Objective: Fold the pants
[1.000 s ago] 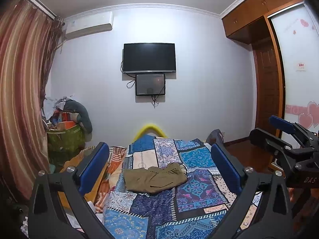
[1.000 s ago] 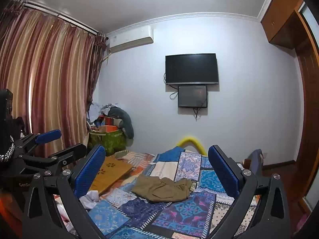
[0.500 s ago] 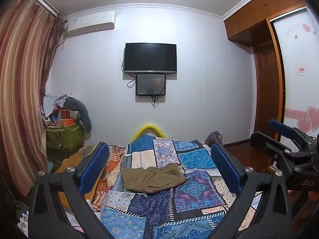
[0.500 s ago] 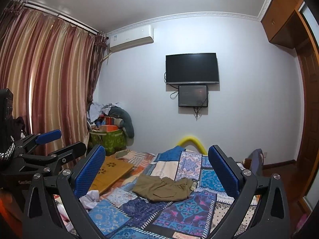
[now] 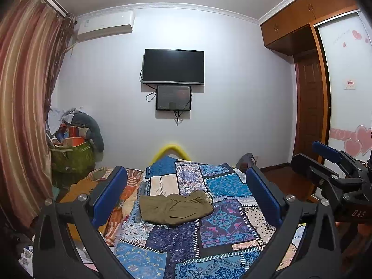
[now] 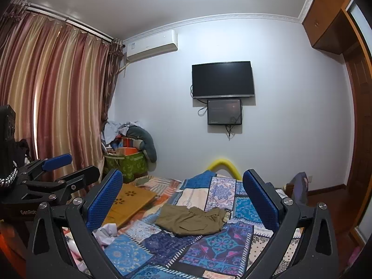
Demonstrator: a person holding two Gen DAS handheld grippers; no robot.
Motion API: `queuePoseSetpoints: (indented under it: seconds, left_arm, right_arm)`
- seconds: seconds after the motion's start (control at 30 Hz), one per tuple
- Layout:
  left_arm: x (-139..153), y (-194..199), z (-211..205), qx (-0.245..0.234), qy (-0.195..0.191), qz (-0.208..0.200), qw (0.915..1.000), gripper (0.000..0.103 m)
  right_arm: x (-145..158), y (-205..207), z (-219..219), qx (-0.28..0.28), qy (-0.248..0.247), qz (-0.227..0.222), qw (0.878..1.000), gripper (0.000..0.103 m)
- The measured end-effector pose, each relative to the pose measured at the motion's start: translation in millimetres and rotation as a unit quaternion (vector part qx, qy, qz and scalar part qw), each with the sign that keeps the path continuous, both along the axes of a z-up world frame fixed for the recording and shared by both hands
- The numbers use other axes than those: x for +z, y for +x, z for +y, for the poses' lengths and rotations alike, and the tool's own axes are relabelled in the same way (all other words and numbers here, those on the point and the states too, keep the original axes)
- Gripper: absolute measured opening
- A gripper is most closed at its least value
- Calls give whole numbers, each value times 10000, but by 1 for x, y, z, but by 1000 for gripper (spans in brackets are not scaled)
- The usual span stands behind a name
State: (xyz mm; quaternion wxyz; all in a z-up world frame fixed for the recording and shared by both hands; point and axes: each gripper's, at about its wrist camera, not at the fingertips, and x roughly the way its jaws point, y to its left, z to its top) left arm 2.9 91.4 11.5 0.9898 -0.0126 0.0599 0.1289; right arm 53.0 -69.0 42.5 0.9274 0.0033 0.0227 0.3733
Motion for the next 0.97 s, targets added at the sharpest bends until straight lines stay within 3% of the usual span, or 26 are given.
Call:
queuePoseSetpoints:
  seconds: [0.97]
  left_arm:
    - [-4,13,1,-222,-94,230,9994,103]
  right_arm:
    - [-6,5,-7,-17,102,190,9998,103]
